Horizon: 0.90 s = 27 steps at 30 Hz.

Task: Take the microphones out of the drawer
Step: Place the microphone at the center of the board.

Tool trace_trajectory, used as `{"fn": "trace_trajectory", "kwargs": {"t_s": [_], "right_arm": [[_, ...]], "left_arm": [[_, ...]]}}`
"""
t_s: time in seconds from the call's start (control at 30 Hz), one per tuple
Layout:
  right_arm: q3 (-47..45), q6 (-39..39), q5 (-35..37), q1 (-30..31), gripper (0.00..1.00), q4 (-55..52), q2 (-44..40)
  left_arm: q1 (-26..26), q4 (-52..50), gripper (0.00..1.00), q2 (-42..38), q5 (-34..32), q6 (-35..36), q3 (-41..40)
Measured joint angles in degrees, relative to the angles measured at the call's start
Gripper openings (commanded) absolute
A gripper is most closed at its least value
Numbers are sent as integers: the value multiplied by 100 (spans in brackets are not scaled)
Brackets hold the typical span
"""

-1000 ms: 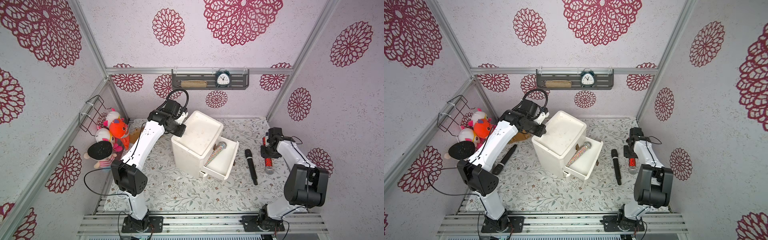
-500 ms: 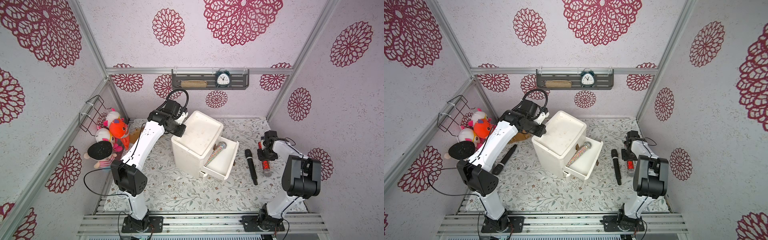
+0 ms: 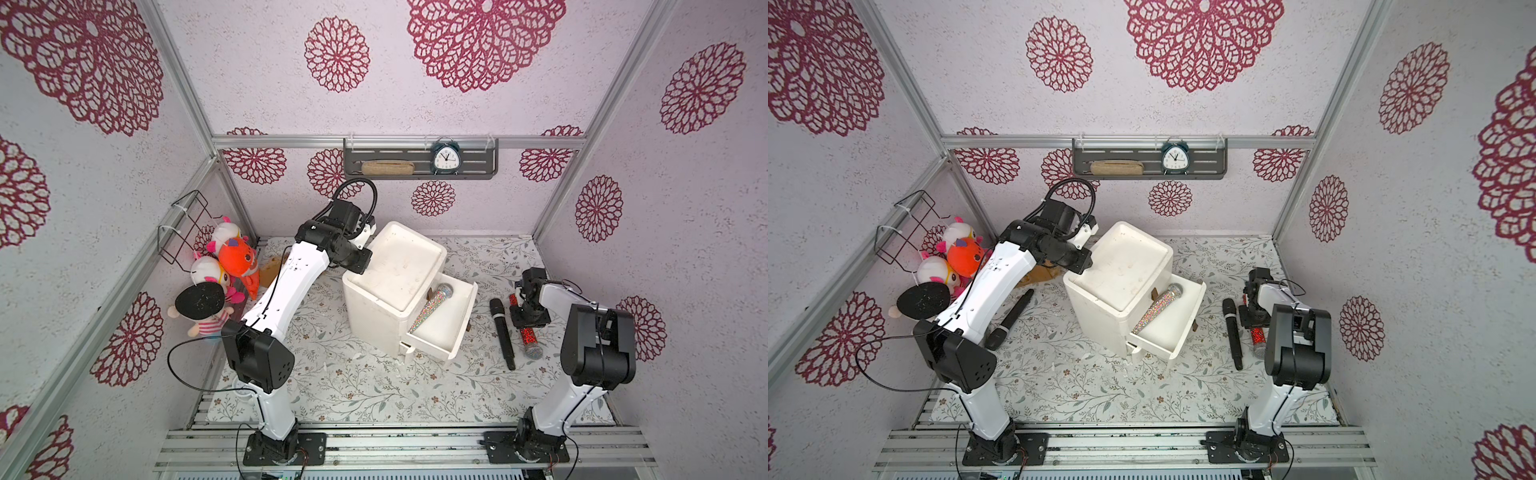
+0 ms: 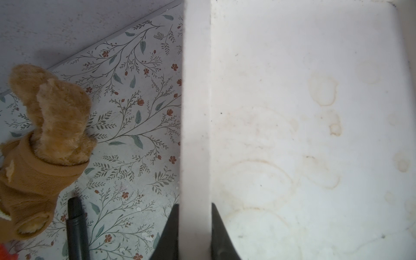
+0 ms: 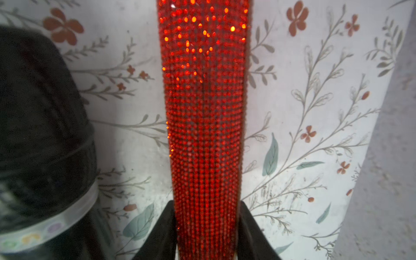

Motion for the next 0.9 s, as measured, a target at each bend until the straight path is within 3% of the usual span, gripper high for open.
{"fn": "trace_trajectory", "kwargs": {"t_s": [0.37, 0.53, 0.6, 0.63, 0.9], "right_arm": [[55, 0, -4, 17, 33, -26, 20], [107, 0, -11, 17, 38, -63, 20], [136, 0, -17, 17, 55, -66, 20], [149, -11, -15, 17, 85, -66, 20], [199, -39, -22, 17, 87, -81, 20]], "left_arm": [[0, 7, 0, -2, 0, 2, -4], [0, 7, 0, -2, 0, 2, -4], [0, 7, 0, -2, 0, 2, -4], [0, 4, 0, -2, 0, 2, -4], [0, 7, 0, -2, 0, 2, -4]]}}
